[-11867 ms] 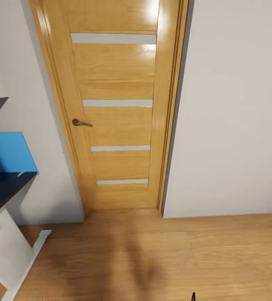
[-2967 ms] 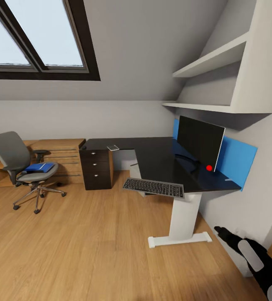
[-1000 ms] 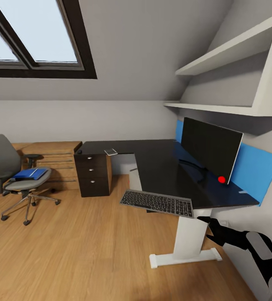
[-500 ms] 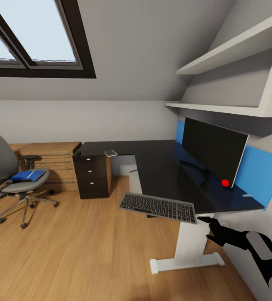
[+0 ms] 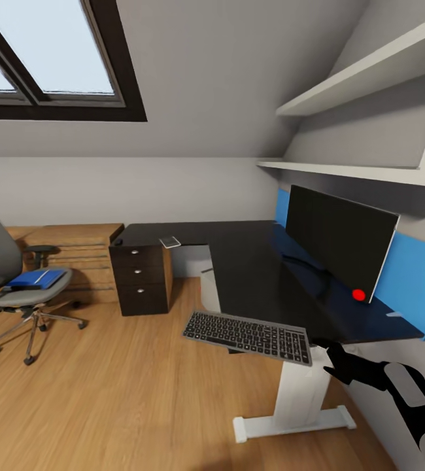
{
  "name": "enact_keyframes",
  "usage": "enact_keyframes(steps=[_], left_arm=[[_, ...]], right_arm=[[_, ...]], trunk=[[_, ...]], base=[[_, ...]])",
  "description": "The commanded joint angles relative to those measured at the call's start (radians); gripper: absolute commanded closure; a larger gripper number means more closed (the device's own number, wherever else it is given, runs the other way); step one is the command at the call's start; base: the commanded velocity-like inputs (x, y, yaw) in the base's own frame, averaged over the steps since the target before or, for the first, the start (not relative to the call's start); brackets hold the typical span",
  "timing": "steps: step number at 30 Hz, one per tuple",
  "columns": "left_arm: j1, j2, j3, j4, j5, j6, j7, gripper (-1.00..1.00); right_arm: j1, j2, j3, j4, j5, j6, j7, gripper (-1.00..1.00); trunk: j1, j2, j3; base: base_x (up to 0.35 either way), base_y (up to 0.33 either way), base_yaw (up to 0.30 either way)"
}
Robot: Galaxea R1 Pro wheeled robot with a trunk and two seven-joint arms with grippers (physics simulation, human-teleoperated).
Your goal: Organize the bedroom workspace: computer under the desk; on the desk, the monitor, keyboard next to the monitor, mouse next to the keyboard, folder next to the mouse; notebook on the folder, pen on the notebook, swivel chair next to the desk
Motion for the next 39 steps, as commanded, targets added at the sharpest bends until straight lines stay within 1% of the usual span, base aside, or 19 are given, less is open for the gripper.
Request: enact_keyframes(steps=[1,6,21,29,39], left_arm=[[-0.001,0.000,-0.009,0.000,0.009,-0.005,0.005,-1.00],[-0.001,0.000,-0.009,0.000,0.009,-0.005,0.005,-1.00],[-0.001,0.000,-0.007,0.000,0.008,-0.005,0.006,-1.00],[-0.001,-0.005,-0.004,-0.002,0.009,-0.004,0.008,-1.00],[-0.001,-0.004,-0.004,-0.002,0.009,-0.004,0.007,-1.00]], right_arm=[[-0.001,0.000,-0.003,0.001,0.008,0.002,0.008,-1.00],[-0.001,0.001,-0.003,0.013,0.008,-0.008,0.008,-1.00],[-0.001,-0.002,-0.003,0.022,0.009,-0.028,0.007,-1.00],[-0.001,-0.003,-0.003,0.021,0.009,-0.028,0.009,-1.00],[-0.002,-0.002,-0.002,0.022,0.009,-0.028,0.009,-1.00]], trunk=[[0.000,-0.001,-0.001],[0.000,-0.001,-0.001],[0.000,-0.001,-0.001],[0.031,-0.057,-0.026],[0.069,-0.127,-0.058]], base=[[0.253,-0.099,0.000],[0.118,-0.048,0.000],[0.008,-0.003,0.000],[0.000,0.000,0.000],[0.000,0.000,0.000]])
